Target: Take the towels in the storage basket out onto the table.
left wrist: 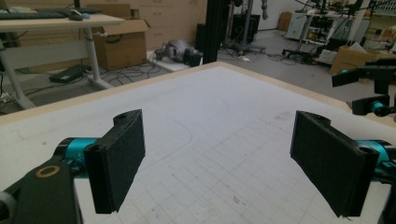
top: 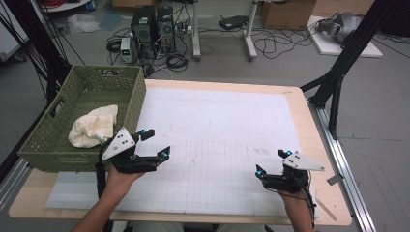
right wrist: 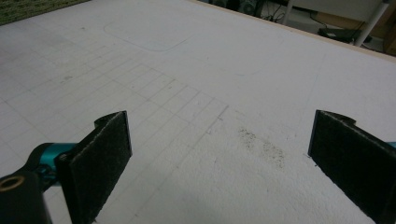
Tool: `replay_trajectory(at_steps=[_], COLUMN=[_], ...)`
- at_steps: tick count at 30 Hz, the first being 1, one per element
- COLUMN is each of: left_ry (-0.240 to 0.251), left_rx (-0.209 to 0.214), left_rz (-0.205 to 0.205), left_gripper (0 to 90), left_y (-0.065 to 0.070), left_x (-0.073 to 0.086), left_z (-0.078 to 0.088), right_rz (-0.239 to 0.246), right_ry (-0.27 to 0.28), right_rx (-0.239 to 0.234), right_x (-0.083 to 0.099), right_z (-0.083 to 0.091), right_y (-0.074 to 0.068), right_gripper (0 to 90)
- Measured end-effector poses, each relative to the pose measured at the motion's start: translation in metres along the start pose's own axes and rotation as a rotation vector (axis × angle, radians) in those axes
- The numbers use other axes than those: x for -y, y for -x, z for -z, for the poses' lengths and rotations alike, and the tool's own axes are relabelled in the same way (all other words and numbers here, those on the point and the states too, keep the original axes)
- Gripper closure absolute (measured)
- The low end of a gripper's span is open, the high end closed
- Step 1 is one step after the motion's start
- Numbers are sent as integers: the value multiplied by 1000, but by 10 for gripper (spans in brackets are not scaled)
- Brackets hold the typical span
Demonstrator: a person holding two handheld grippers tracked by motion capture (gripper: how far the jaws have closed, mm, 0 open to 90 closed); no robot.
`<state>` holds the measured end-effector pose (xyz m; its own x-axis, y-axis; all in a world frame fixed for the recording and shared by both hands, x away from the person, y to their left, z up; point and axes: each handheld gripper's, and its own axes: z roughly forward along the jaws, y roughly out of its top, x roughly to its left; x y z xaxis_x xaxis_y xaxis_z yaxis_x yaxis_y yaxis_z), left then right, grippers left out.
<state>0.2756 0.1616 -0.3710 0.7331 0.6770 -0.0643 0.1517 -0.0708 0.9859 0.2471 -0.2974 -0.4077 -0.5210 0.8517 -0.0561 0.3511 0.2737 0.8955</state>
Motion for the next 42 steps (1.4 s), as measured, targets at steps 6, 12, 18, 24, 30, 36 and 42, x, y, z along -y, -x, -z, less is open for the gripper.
replay_trajectory(at_steps=[6,12,18,24,30,36,42], left_ry=[29,41,62,61,44,7,-44], left_rx=[7,-23,-54,-98,-100,-161,-221], left_rz=[-17,-31,-4,32,67,82,115], left_gripper=[186,177,180,186,187,191,209], left_y=[-12,-29,-47,-71,-91,-120,-151], left_x=[-23,-44,-55,-57,-59,-61,-57], left_z=[11,22,33,42,47,51,51], right_rz=[-3,-2,-7,5,4,12,12], right_ry=[1,4,-1,-4,-2,-5,-12], right_rx=[5,2,-10,-1,4,1,2], right_x=[0,0,0,0,0,0,0], right_z=[0,0,-1,-2,-1,-2,-3], right_y=[1,1,1,1,1,0,0], right_gripper=[53,53,53,53,53,53,53])
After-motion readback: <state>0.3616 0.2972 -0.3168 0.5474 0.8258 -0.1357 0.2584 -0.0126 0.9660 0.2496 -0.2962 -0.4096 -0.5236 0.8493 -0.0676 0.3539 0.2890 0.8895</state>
